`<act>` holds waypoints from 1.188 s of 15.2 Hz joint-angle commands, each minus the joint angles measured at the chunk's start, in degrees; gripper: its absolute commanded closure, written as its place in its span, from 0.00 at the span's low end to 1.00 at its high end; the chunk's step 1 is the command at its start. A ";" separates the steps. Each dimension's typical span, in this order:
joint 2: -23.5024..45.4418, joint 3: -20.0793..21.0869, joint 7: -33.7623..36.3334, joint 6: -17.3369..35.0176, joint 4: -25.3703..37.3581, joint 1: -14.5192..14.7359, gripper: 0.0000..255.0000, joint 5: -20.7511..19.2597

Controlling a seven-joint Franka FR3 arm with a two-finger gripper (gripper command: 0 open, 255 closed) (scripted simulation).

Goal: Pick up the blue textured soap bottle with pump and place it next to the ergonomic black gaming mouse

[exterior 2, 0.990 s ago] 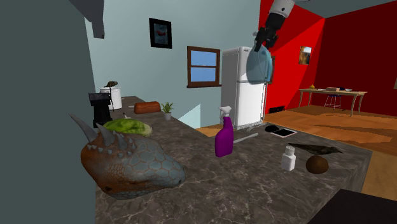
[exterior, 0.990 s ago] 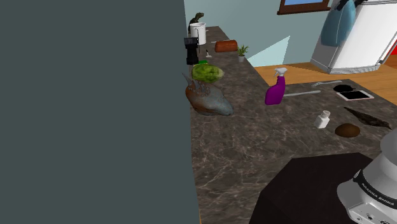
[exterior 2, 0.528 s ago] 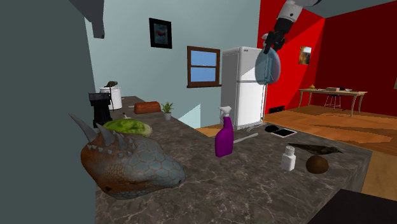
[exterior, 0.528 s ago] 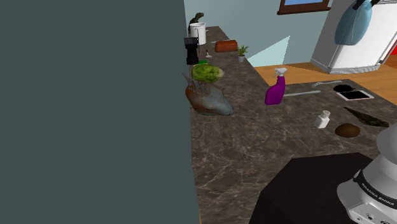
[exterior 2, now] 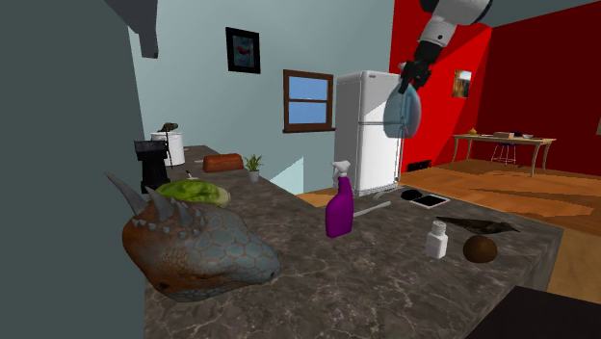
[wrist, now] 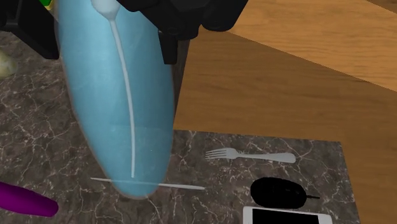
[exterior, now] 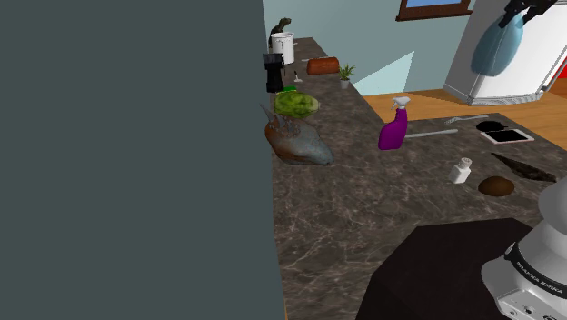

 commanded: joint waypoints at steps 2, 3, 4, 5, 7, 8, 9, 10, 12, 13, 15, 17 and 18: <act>-0.64 0.14 -0.51 2.42 -2.89 0.32 1.00 -0.21; -0.82 0.19 -0.68 3.22 -3.85 0.42 1.00 -0.26; -0.98 0.23 -0.86 4.02 -4.79 0.51 1.00 -0.29; -1.13 0.28 -1.04 4.80 -5.71 0.59 1.00 -0.31; -1.37 0.37 -1.42 6.35 -7.48 0.73 1.00 -0.30; -1.46 0.41 -1.62 7.11 -8.34 0.79 1.00 -0.26; -1.54 0.45 -1.83 7.86 -9.17 0.85 1.00 -0.22; -1.60 0.49 -2.05 8.61 -9.99 0.90 1.00 -0.16; -1.67 0.56 -2.50 10.07 -11.57 0.99 1.00 0.01; -1.68 0.59 -2.74 10.80 -12.34 1.03 1.00 0.11; -1.66 0.66 -3.24 12.23 -13.81 1.09 1.00 0.37; -1.57 0.72 -3.77 13.63 -15.22 1.14 1.00 0.69; -1.51 0.75 -4.05 14.32 -15.90 1.15 1.00 0.86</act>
